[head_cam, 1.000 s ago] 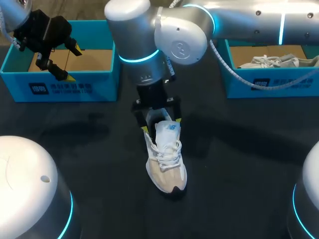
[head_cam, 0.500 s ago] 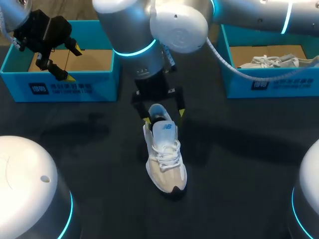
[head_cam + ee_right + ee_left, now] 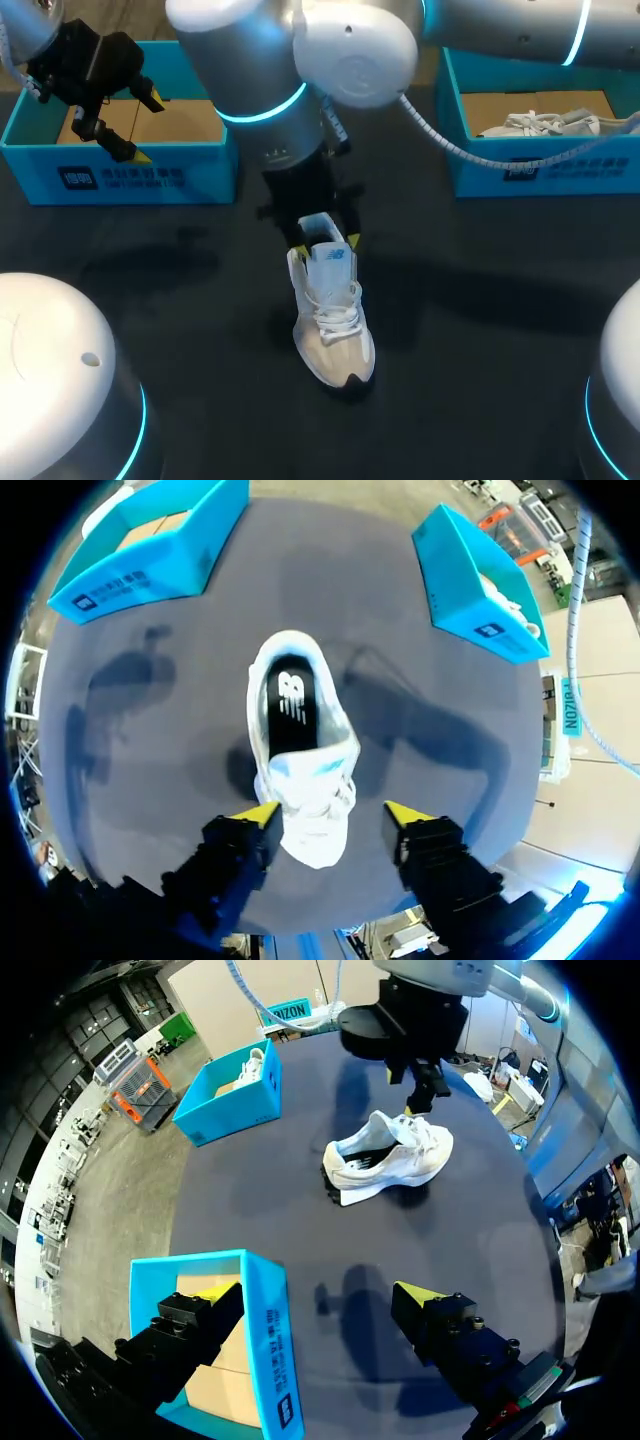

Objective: Take the shoe out of the shoebox, open the shoe tongue, remove and reinsert the insole, then place the shoe into the shoebox

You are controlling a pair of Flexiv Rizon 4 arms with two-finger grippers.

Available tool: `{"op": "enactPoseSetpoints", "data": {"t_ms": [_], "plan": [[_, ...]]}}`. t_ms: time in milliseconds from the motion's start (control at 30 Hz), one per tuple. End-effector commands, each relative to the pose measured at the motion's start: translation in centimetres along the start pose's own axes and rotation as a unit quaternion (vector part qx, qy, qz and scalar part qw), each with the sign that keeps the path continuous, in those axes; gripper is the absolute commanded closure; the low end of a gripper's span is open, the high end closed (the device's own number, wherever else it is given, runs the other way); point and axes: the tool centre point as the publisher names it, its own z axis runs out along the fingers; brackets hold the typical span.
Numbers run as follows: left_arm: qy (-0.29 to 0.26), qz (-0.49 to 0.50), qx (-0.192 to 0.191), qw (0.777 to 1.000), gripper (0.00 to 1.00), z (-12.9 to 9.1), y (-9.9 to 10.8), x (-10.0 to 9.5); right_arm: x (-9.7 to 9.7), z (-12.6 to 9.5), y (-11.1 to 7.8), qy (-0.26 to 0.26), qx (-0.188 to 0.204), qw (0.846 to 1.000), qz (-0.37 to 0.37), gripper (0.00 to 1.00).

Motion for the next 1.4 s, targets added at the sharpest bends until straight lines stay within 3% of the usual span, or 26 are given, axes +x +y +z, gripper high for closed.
{"op": "enactPoseSetpoints", "data": {"t_ms": [33,300,533,667,833,1000,1233,1400], "plan": [[0.0,0.0,-0.002,1.0,0.0,-0.1,0.0,0.1,-0.2,0.8,-1.0,0.013,-0.004,1.0,0.004,0.53],[0.0,0.0,-0.002,1.0,0.0,-0.1,0.0,0.1,0.5,2.7,-2.3,0.026,0.008,1.0,0.008,0.55],[0.0,0.0,-0.002,1.0,0.0,-0.1,0.0,0.1,1.0,4.8,-1.3,0.039,0.019,0.999,0.001,0.58],[0.0,0.0,-0.002,1.0,0.0,-0.1,0.0,0.1,1.2,5.9,-0.2,0.042,0.021,0.999,-0.007,0.68],[0.0,0.0,-0.002,1.0,0.0,-0.1,0.0,0.1,1.3,6.5,1.2,0.046,0.018,0.999,-0.02,0.87],[0.0,0.0,-0.002,1.0,0.0,-0.1,0.0,0.1,1.2,6.9,2.1,0.046,0.017,0.998,-0.03,0.85],[0.0,0.0,-0.002,1.0,0.0,-0.1,0.0,0.1,0.1,4.9,1.1,0.037,-0.004,0.999,-0.027,0.73],[0.0,0.0,-0.002,1.0,0.0,-0.1,0.0,0.1,0.4,6.2,1.8,0.041,-0.003,0.998,-0.037,0.7]]}}
